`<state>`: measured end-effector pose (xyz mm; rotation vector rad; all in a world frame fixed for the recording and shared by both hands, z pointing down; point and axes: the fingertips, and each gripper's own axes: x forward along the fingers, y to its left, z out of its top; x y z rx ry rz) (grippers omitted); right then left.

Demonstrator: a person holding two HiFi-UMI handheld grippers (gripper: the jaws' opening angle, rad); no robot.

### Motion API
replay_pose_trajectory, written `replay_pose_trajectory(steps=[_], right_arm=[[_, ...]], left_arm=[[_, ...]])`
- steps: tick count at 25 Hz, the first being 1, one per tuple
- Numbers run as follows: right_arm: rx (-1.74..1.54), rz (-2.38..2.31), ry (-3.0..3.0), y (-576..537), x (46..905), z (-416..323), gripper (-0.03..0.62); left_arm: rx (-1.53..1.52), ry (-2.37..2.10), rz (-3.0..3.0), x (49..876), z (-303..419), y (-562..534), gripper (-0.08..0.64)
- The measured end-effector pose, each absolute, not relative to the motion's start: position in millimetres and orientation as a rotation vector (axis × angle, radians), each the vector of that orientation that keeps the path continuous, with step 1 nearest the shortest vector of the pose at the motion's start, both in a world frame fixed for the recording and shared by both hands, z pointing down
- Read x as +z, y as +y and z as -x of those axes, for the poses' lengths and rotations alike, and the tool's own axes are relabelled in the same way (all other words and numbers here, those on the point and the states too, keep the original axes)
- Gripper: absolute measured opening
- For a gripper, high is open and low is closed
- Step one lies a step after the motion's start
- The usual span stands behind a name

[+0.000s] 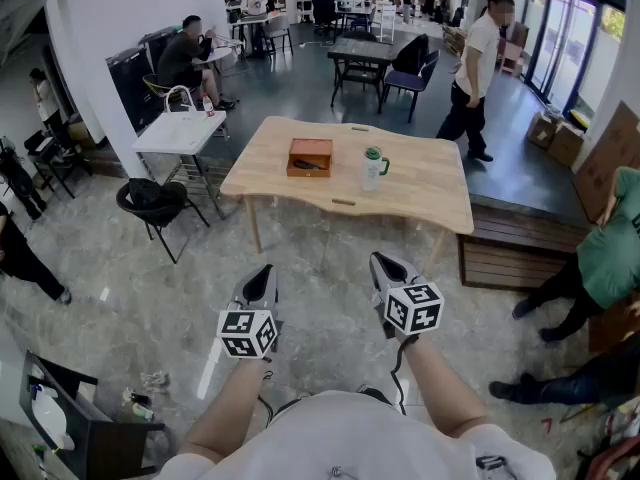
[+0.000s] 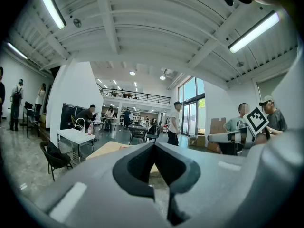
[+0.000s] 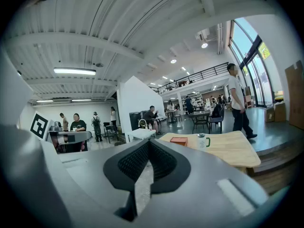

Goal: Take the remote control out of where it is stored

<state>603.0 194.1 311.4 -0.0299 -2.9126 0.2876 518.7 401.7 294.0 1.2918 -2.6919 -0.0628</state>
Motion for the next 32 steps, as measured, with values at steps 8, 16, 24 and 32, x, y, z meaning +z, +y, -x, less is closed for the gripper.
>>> replay_pose_trajectory(steps=[8,16,24,32], right_arm=[[0.276,0.036,-2.916,198.5,312.8,-602.0,0.026],[0.280,0.032,-2.906,201.4,318.1,-593.6,0.026],[0.298,0.013,-2.869,214.6,331.2,-586.4,0.026],[0.317,-0.015,-2.822,246.5,348.5,-571.2,0.026]], left_arm=[[-0.065,-2.683,-1.282,301.6,-515.4,405.5,0.000],[-0.065,-2.675,-1.283,306.5,-505.1,408.4,0.002],[-0.067,-2.659,-1.279,316.7,-492.4,427.4,0.000],[-0.076,-2.626,-1.287,333.3,-471.8,462.8,0.000]])
